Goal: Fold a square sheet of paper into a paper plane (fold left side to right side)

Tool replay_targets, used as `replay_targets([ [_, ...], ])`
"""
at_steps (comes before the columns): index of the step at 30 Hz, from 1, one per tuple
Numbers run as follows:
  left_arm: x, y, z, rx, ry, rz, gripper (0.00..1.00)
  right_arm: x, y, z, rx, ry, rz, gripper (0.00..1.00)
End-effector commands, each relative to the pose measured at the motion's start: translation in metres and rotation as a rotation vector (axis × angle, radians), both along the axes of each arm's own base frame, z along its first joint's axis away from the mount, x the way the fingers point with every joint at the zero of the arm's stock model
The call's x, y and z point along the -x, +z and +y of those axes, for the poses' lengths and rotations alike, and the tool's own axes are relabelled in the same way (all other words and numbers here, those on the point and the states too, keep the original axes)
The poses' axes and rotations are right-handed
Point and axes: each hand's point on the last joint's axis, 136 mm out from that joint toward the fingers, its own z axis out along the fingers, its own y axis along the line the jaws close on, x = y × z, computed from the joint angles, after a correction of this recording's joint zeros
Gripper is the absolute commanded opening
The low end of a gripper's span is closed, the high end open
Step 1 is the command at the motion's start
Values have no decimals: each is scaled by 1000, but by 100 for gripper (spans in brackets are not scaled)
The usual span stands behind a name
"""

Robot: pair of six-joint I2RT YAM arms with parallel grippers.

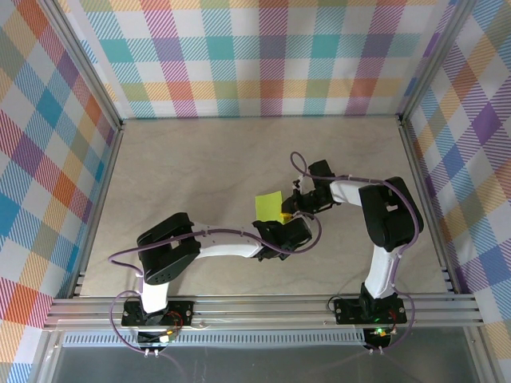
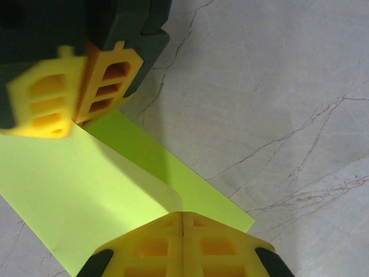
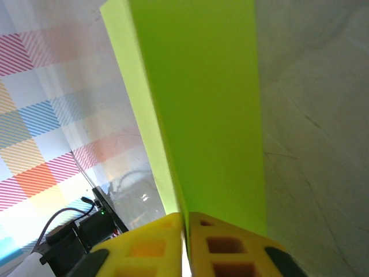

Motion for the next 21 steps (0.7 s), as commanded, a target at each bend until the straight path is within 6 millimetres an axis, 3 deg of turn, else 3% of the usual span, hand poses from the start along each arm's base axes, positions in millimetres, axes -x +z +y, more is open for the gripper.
replay_targets([
  [1,3,16,3,70,19,16,0,-18,35,4,-75,-5,-93,19],
  [6,3,29,1,201,28,86,0,-33,62,-12,-96,-57,-184,32],
  [10,3,33,4,289,40,162,0,-37,71,-35,-77,-110,-227,35],
  [16,-4,42,8,483,80,306,0,-13,62,-55,-34,-123,-242,32],
  [21,-11,45,17,620,101,407,0,18,44,-50,-79,-94,-197,17],
])
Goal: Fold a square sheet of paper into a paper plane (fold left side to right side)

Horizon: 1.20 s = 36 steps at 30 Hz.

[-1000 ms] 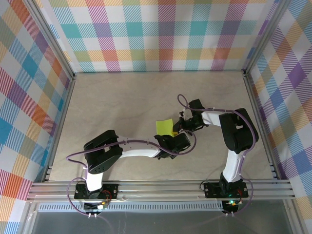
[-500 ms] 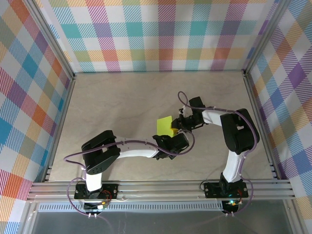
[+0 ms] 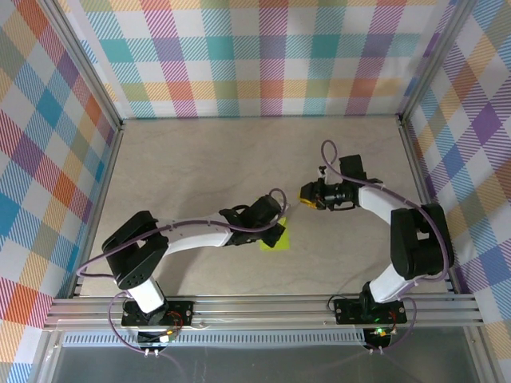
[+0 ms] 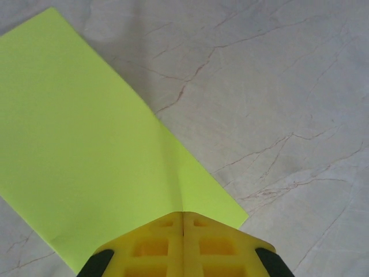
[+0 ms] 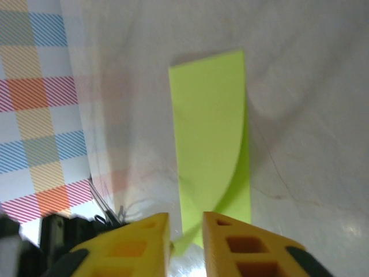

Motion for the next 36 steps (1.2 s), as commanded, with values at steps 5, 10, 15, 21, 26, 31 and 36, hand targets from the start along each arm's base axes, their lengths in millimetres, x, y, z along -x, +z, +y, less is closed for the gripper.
replay_targets([
  [5,3,21,0,231,-2,105,0,42,-28,25,-22,115,43,1],
  [10,0,17,9,245,31,135,0,57,-49,38,16,157,81,0],
  [15,-1,11,9,238,46,165,0,68,-61,47,64,188,98,0],
  [21,-2,4,9,218,56,184,0,77,-75,50,115,200,118,0],
  [26,-3,1,12,205,67,188,0,83,-89,44,175,206,143,0],
  [31,-4,-2,18,190,58,192,0,89,-100,35,247,218,160,0],
  [36,-4,-1,19,194,19,199,0,87,-104,29,302,239,151,0],
])
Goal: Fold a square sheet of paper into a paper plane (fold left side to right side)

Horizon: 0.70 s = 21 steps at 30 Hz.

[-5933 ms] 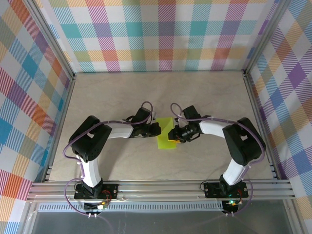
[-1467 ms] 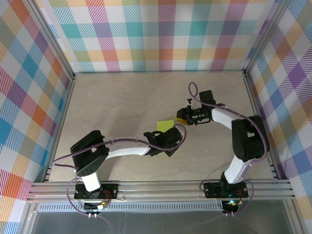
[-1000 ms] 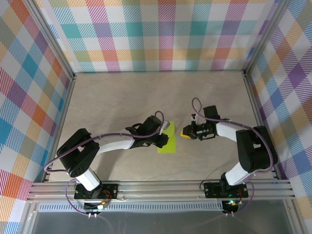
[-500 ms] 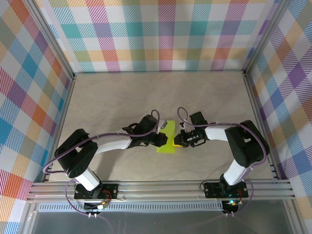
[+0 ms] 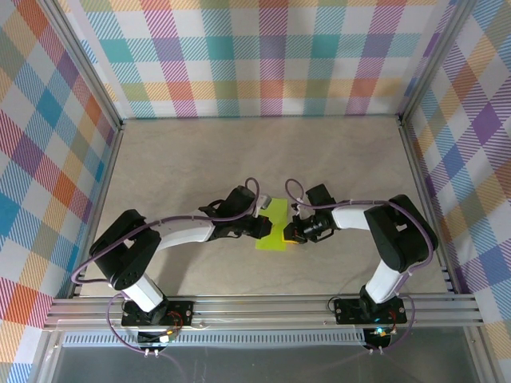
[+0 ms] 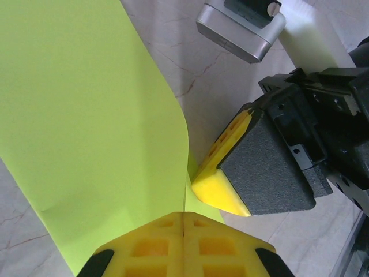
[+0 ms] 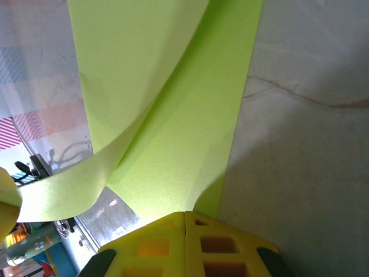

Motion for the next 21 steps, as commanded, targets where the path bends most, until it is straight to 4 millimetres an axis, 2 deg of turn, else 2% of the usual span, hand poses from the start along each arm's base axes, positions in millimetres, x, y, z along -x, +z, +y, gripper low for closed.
replay_targets([
  [1,2,0,-1,2,-50,17,0,10,-26,-19,143,13,36,0],
  [13,-7,-19,5,-37,-90,77,0,3,-24,-25,201,41,12,0],
  [21,-15,-21,6,-32,-85,79,0,-1,-23,-22,195,55,9,0],
])
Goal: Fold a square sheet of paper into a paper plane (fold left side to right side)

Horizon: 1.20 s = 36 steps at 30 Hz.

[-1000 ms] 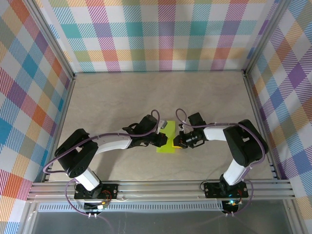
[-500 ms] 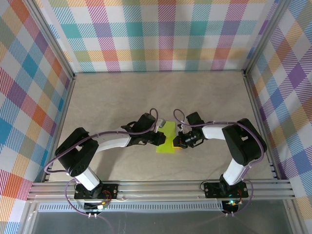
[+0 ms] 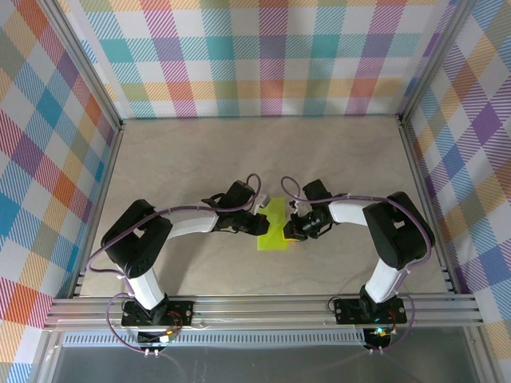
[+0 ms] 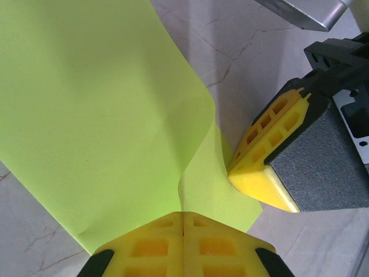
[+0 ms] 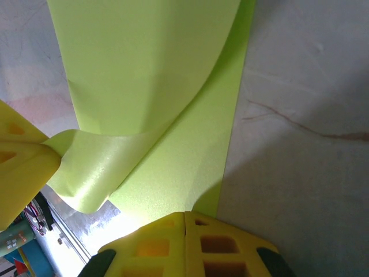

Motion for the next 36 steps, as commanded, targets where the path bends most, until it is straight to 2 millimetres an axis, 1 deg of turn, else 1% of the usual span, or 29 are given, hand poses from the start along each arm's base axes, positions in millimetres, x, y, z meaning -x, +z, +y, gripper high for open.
replay_targets([
  [1,-4,2,-1,6,-19,4,0,4,-23,-18,123,-3,20,0],
  [14,-17,-12,7,-74,-18,-17,0,7,-27,-22,147,-3,37,0],
  [23,-23,-14,15,-119,-10,-40,0,8,-29,-23,154,-4,42,0],
  [36,-29,-19,16,-130,2,-47,0,8,-30,-23,155,-5,46,0],
])
